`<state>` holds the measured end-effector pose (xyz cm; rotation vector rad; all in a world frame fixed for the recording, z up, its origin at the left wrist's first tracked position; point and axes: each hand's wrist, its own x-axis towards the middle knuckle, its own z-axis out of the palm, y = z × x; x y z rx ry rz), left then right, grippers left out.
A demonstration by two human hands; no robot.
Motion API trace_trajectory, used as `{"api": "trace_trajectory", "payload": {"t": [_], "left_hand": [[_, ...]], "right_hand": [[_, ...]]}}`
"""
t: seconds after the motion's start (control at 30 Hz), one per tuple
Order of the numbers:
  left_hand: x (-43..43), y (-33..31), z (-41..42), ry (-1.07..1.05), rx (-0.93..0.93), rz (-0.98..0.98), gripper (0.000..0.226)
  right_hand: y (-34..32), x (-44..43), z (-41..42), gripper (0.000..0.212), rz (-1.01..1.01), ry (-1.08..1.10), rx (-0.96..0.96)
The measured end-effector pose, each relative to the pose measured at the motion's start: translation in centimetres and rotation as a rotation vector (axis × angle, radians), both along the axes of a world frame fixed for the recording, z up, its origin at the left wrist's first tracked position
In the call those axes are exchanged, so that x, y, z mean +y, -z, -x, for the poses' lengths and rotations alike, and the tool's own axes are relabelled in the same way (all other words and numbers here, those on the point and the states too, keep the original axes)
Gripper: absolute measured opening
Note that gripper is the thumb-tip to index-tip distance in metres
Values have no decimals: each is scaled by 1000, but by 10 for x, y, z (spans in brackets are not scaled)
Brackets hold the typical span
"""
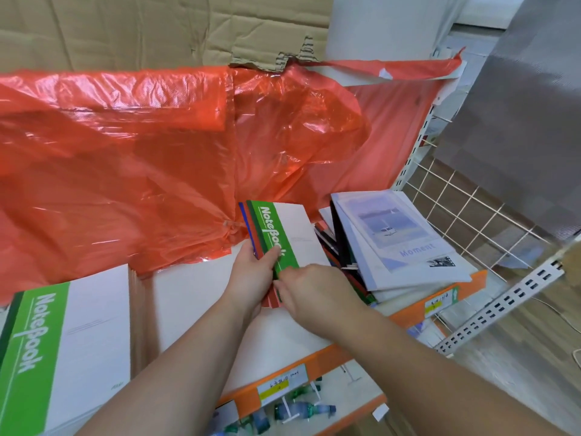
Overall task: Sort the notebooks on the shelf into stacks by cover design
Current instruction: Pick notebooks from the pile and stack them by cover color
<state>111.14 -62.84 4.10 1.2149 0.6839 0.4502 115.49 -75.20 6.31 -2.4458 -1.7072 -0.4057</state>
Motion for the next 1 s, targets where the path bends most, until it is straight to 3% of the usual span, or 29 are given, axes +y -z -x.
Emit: {"api": "trace_trajectory", "payload": {"t": [0.07,0.17,0.27,0.33,0.4,0.53,0.73,1.0], "left_hand": [[4,1,5,-2,16,-11,25],[8,-3,15,32,13,-3,26],[10,-8,26,80,1,11,27],[12,-7,32,93,6,22,28],[15,-5,38,79,34,-21,25],[22,6,49,62,102,-290,20],[27,7,55,-74,48,-452,28],[24,21,57,-117,111,-481,26]], "right_hand": [[-1,1,-9,16,-17,38,178],[8,4,-36,20,-208,292,437],[16,9,-52,39,-263,507,913],[21,9,-50,39,-295,547,1258],[22,9,-43,30,-349,516,1451],[32,12,-31,13,-428,445,1385],[22,13,-20,30,-602,248,1164],[41,17,-5,25,-573,249,1198]]}}
